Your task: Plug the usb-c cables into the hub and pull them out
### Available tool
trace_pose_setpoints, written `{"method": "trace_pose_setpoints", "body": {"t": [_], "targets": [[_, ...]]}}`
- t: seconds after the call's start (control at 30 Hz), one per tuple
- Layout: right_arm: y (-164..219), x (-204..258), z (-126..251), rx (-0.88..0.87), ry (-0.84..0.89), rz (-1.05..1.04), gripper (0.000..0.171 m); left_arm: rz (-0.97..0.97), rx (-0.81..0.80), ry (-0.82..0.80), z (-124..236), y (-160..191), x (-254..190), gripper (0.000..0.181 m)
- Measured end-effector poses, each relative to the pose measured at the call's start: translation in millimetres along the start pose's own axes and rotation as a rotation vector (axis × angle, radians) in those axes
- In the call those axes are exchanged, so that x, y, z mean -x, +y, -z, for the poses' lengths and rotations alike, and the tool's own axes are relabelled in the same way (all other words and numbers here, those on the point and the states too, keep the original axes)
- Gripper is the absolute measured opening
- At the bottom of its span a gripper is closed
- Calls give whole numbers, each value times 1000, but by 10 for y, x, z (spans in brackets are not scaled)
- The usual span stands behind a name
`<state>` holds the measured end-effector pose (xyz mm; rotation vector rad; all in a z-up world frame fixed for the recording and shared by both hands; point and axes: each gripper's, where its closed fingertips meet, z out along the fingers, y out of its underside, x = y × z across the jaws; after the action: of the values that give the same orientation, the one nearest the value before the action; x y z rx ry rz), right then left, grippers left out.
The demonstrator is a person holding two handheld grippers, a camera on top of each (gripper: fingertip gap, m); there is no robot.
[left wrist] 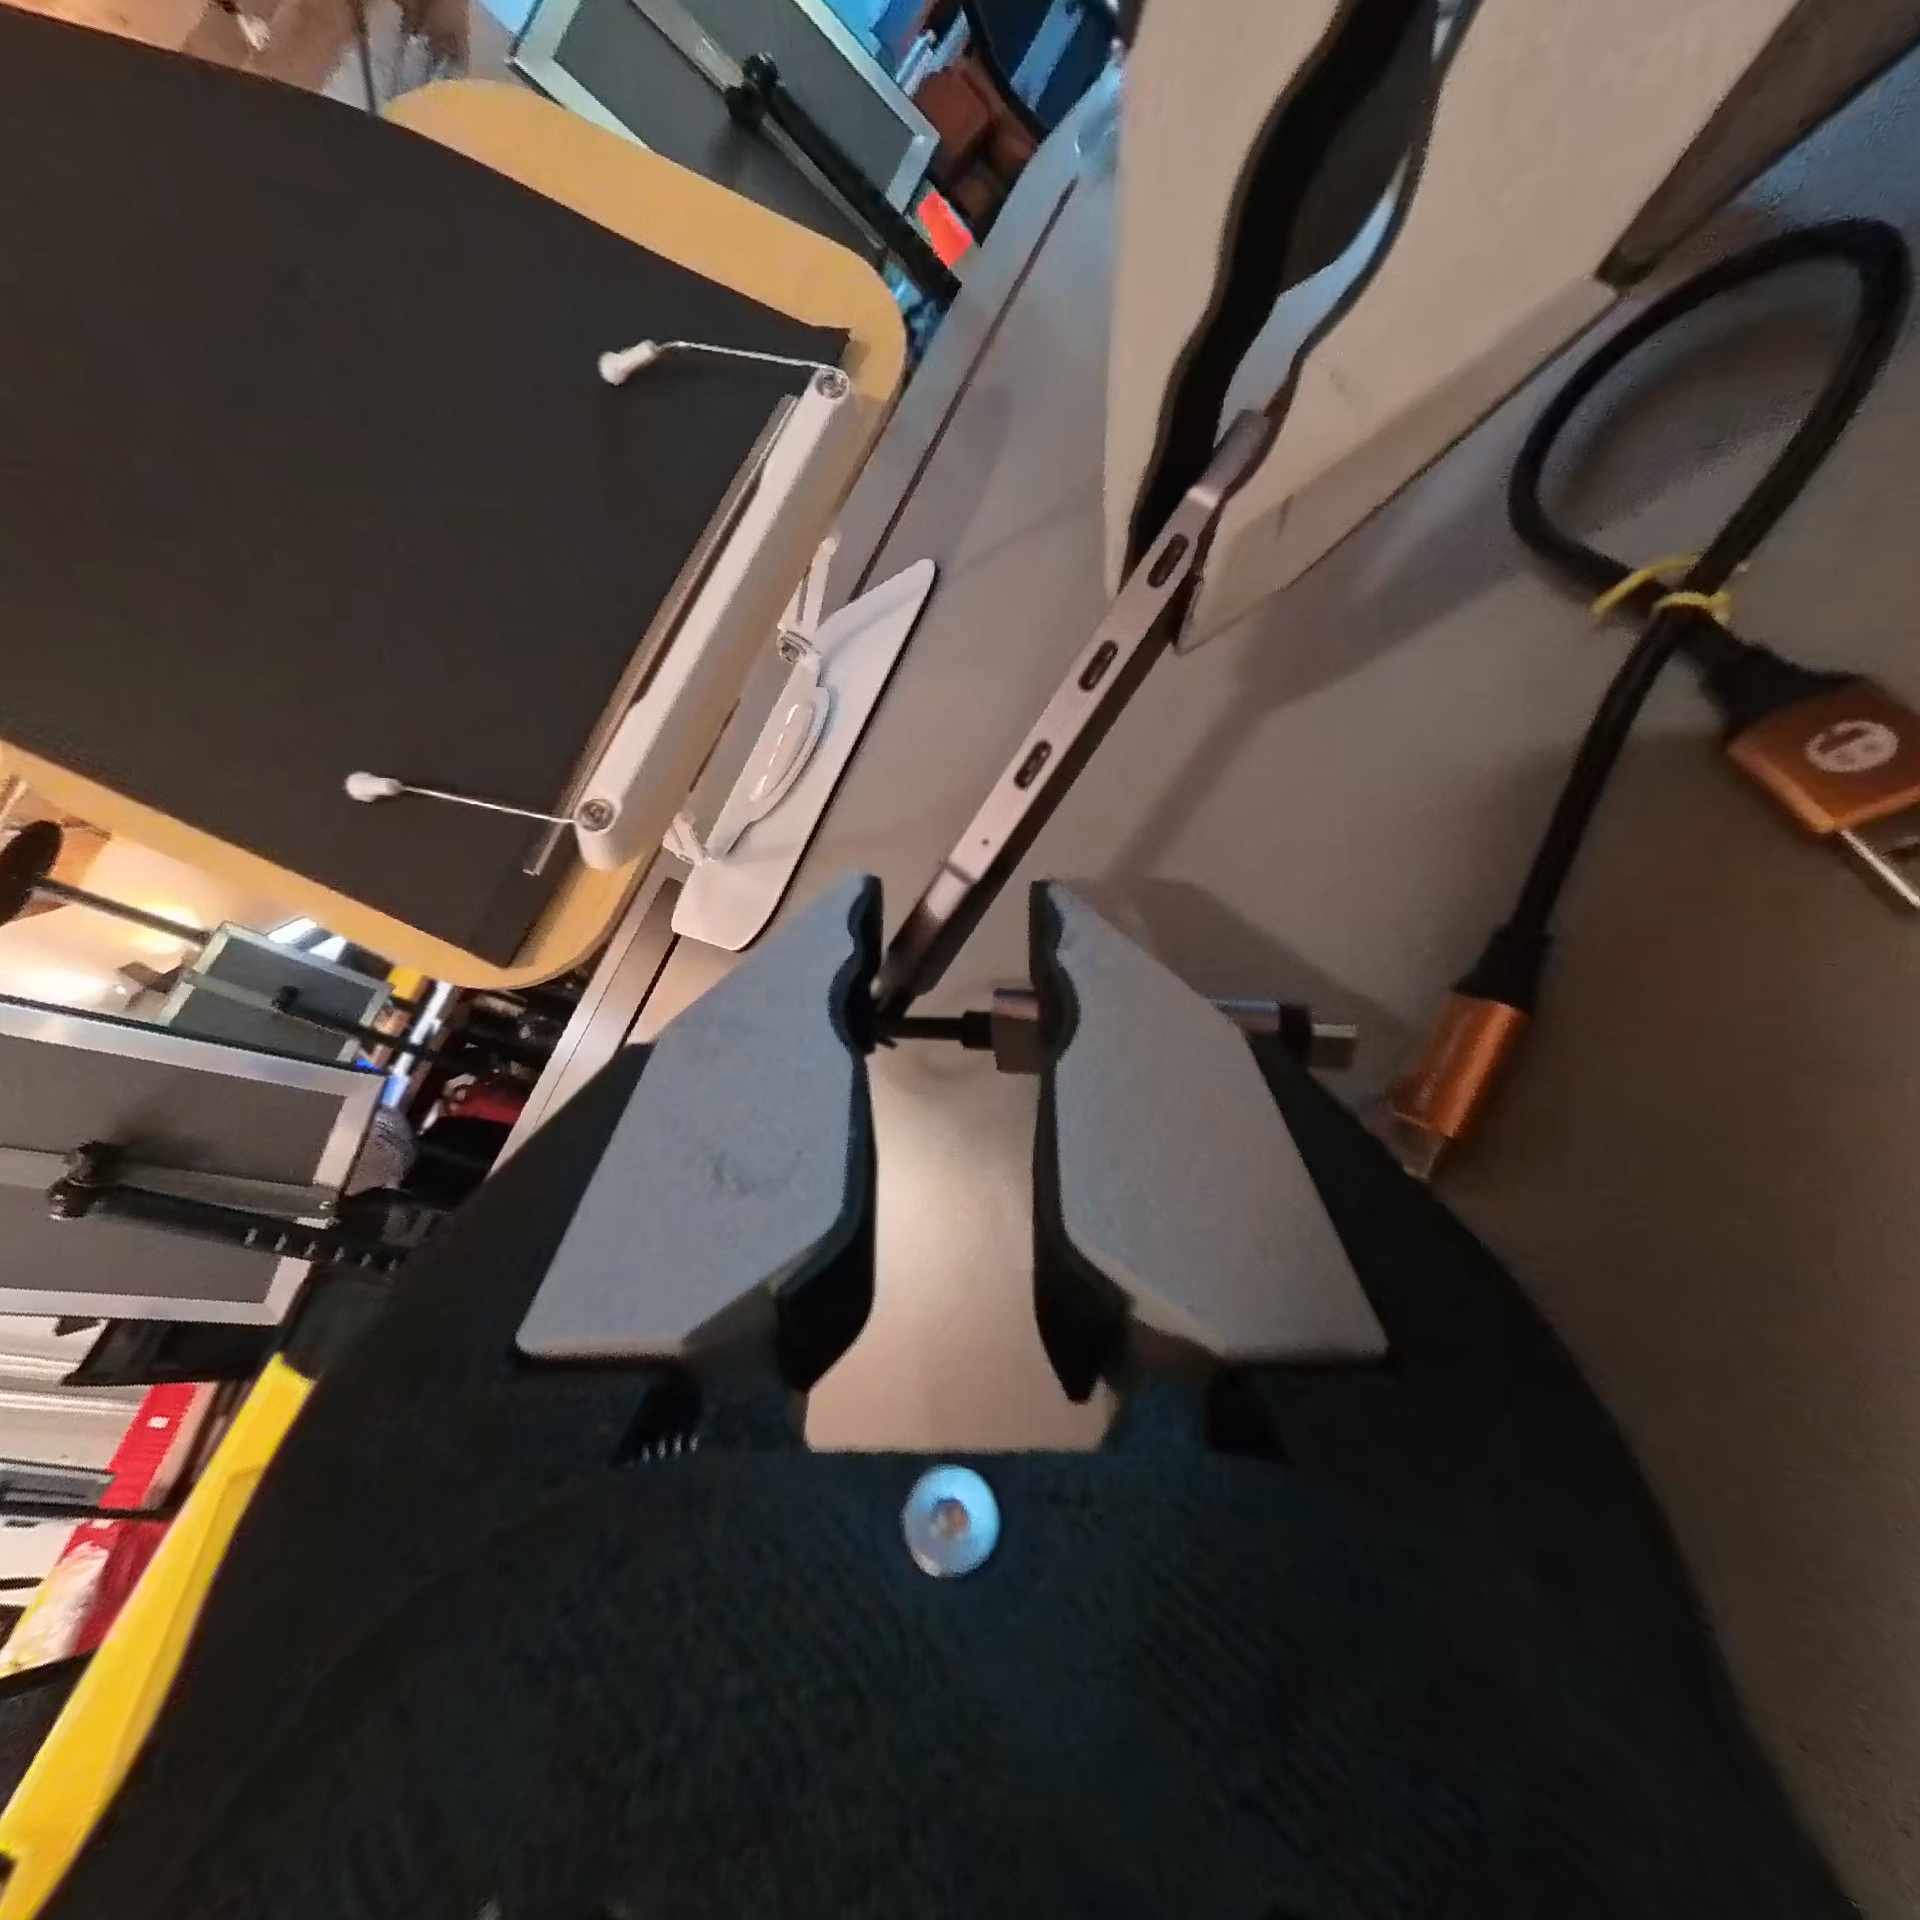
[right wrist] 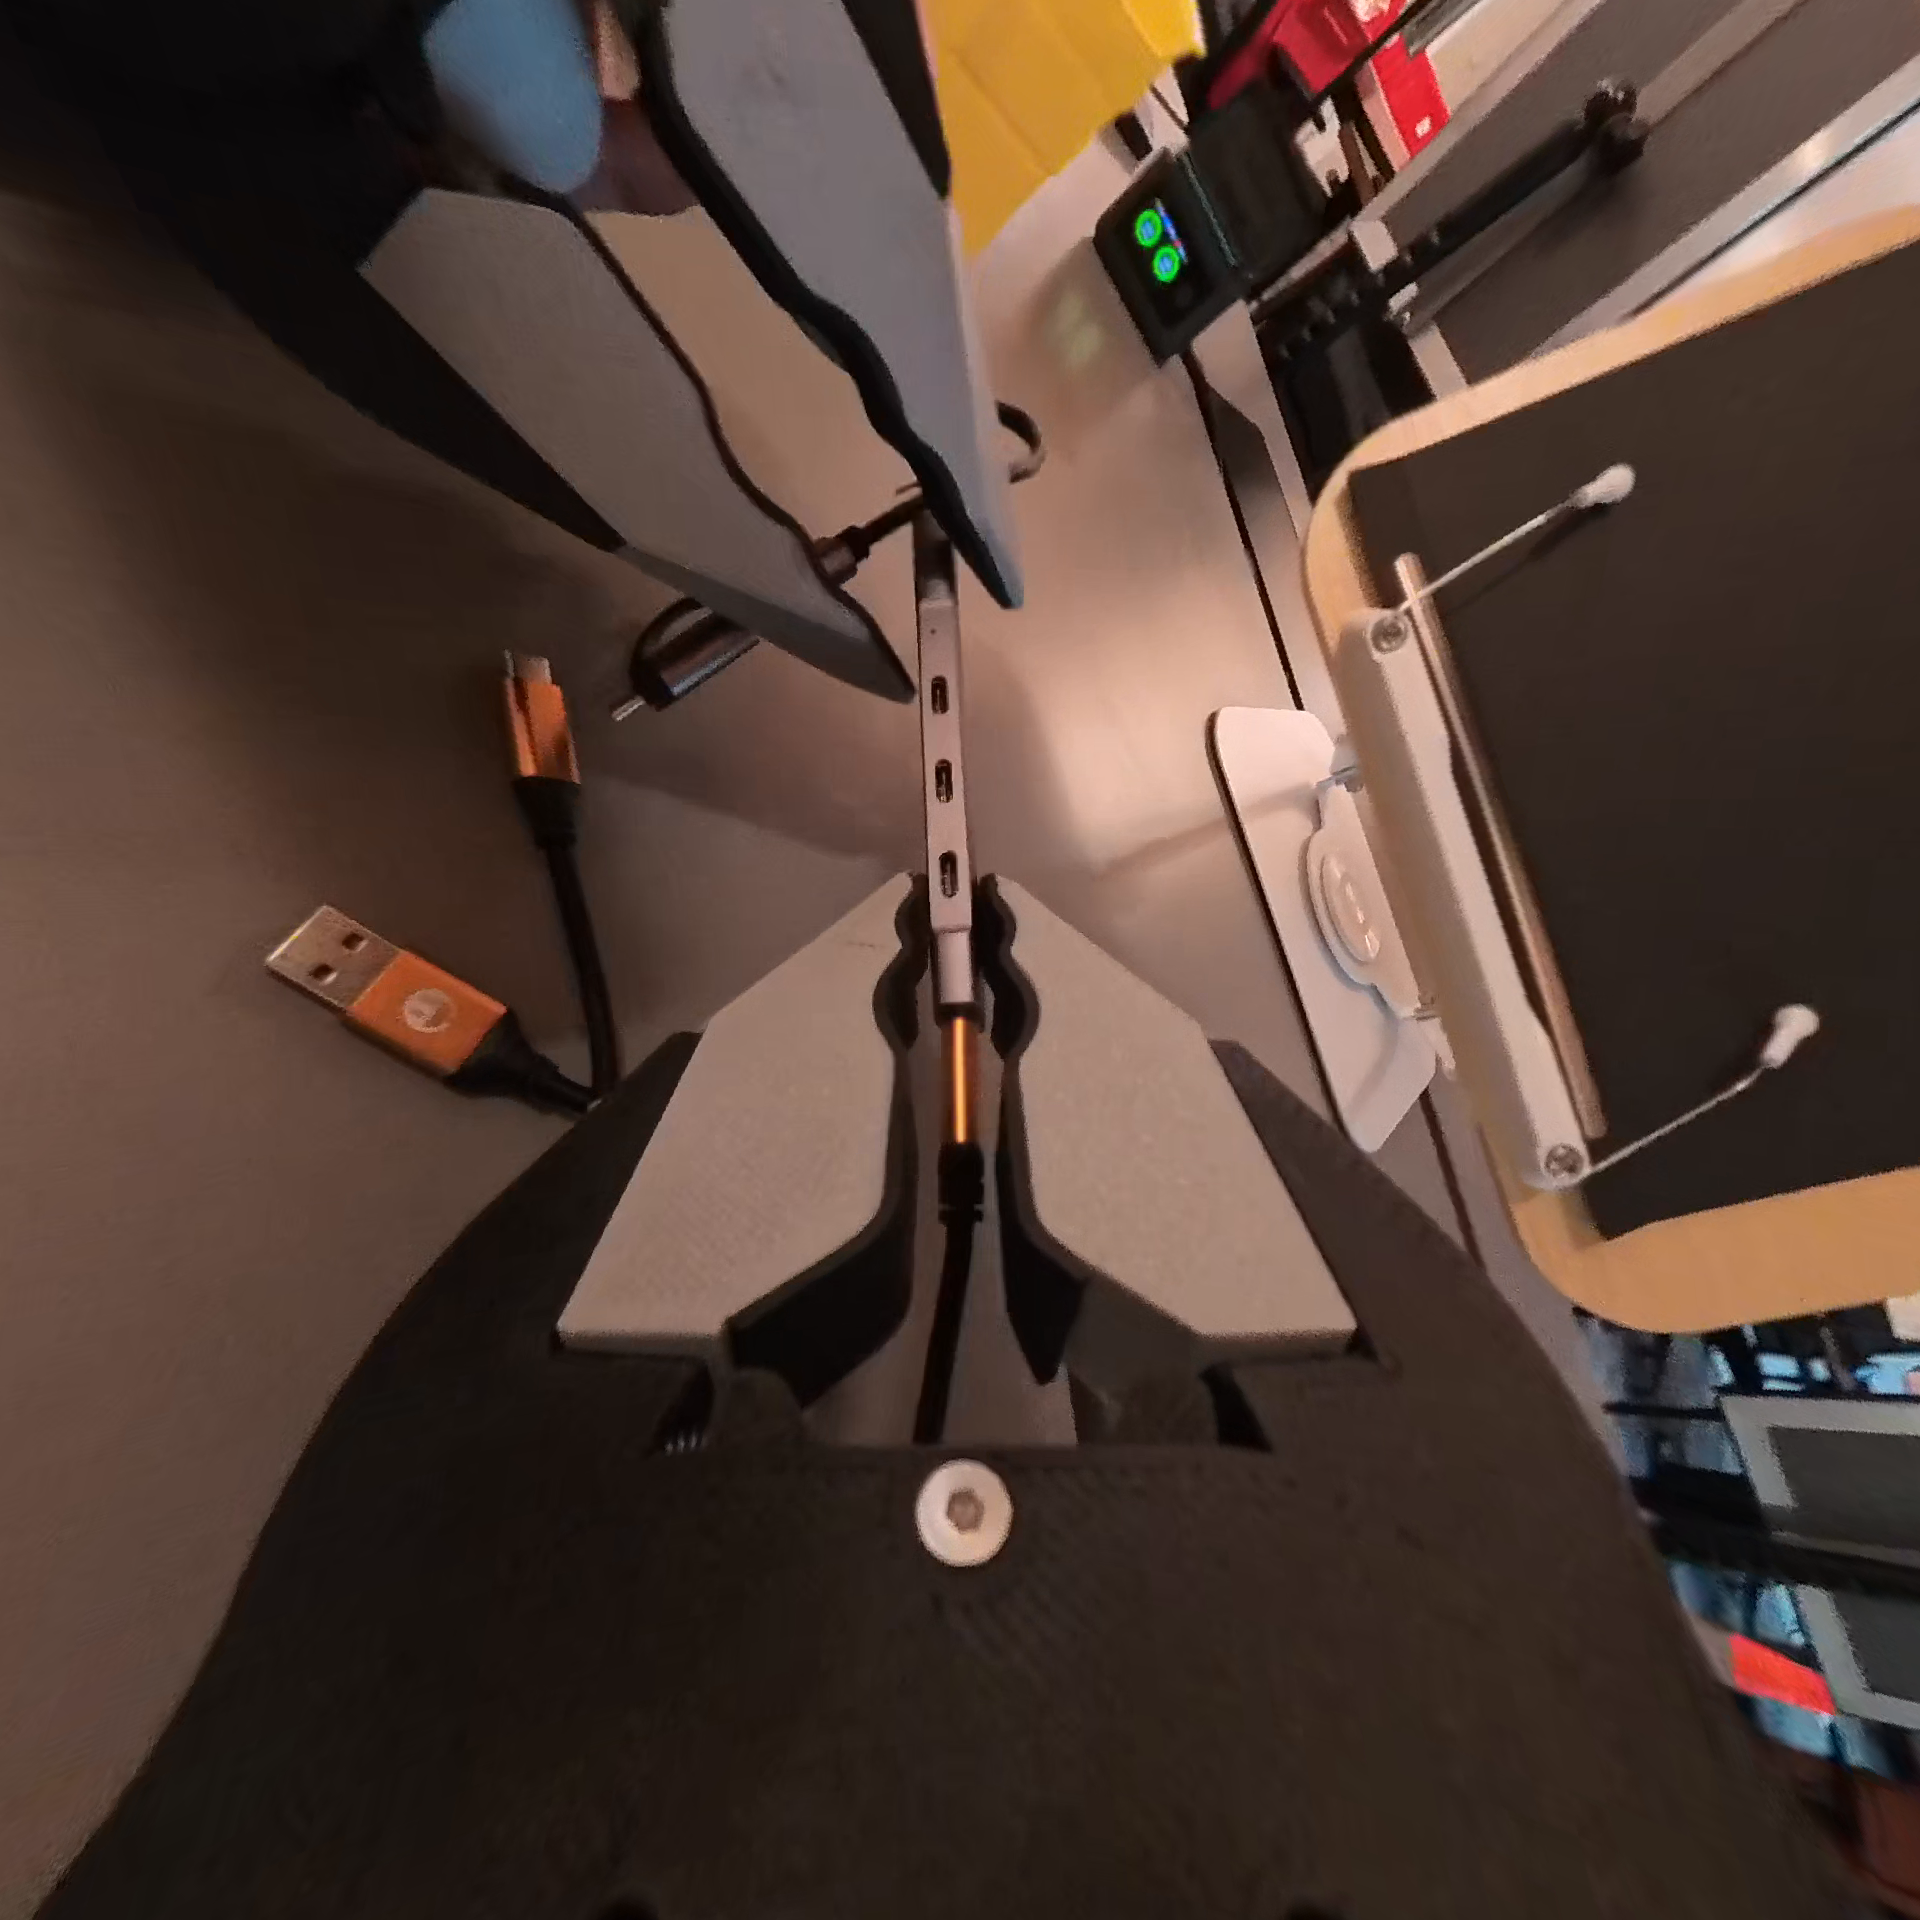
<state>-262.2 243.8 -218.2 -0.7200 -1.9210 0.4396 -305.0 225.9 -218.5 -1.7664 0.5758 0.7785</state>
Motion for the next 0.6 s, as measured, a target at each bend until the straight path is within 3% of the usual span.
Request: {"method": "trace_pose_setpoints", "body": {"t": [0.17,0.3,0.6], "targets": [[-158,93,46,-73,-13,71,6,-79,-21,24,21,-37,-69,25],[-174,48,91,-104,3,79,8,-204,-26,17,69,-93,-61,14],[-147,-138,71,-73,117,90,13,-235,-24,-11,148,-181,33,8]]}}
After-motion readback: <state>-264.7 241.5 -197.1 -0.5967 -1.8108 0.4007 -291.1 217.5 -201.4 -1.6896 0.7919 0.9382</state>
